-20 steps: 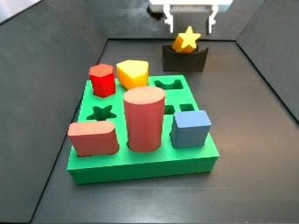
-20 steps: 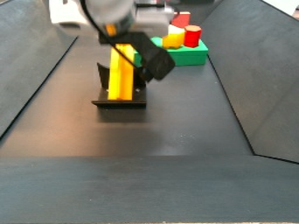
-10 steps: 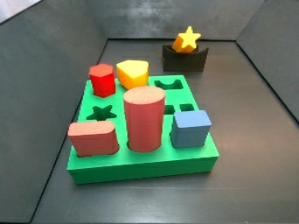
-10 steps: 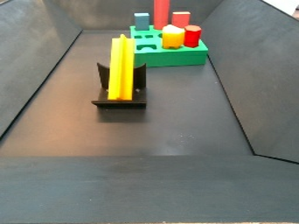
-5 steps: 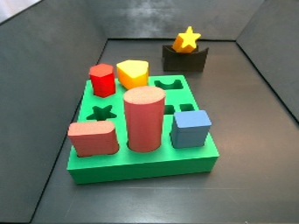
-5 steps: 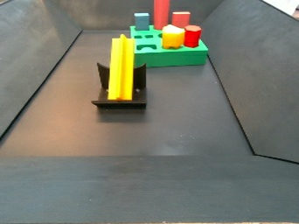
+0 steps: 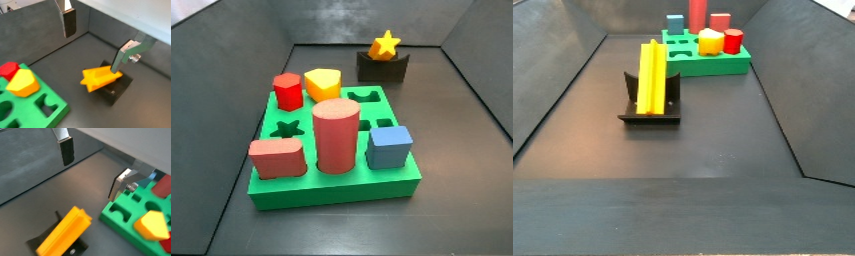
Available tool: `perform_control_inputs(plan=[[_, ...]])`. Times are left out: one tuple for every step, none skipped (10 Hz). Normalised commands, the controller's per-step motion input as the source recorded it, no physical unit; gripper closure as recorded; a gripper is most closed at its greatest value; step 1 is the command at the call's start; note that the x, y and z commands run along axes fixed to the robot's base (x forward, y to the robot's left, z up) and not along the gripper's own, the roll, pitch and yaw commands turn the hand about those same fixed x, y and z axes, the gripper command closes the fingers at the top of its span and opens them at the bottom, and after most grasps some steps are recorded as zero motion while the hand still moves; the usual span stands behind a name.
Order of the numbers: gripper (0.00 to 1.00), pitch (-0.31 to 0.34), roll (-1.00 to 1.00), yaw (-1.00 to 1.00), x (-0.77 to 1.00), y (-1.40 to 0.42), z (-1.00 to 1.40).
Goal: Pick up the star object. Move up. Place the star object on the fixture. Regrasp the star object. Move to above the board. Insert the star object.
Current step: Regrasp the star object.
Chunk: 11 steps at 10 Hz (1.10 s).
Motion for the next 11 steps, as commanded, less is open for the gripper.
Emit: perform_control_inputs(plan=[[0.00,0.027,1.00,0.04,0.00,-0.02,0.01],[0.00,0.033,1.00,0.04,0.01,-0.02,0.01],[0.00,0.039,1.00,0.04,0.01,-0.02,0.01],[0.00,0.048,1.00,0.04,0.03,-0.02,0.00],[0.00,0.060,1.00,0.05,0.04,-0.03,0.00],[0.00,0.072,1.00,0.05,0.06,-0.03,0.00],[0.00,0.093,1.00,0.06,0.07,-0.03,0.00],[0.00,0.105,1.00,0.07,0.08,-0.03,0.00],[0.00,0.134,1.00,0.08,0.09,-0.04,0.00],[0.00,0.152,1.00,0.10,0.10,-0.04,-0.01],[0.00,0.173,1.00,0.13,0.09,-0.04,0.00]])
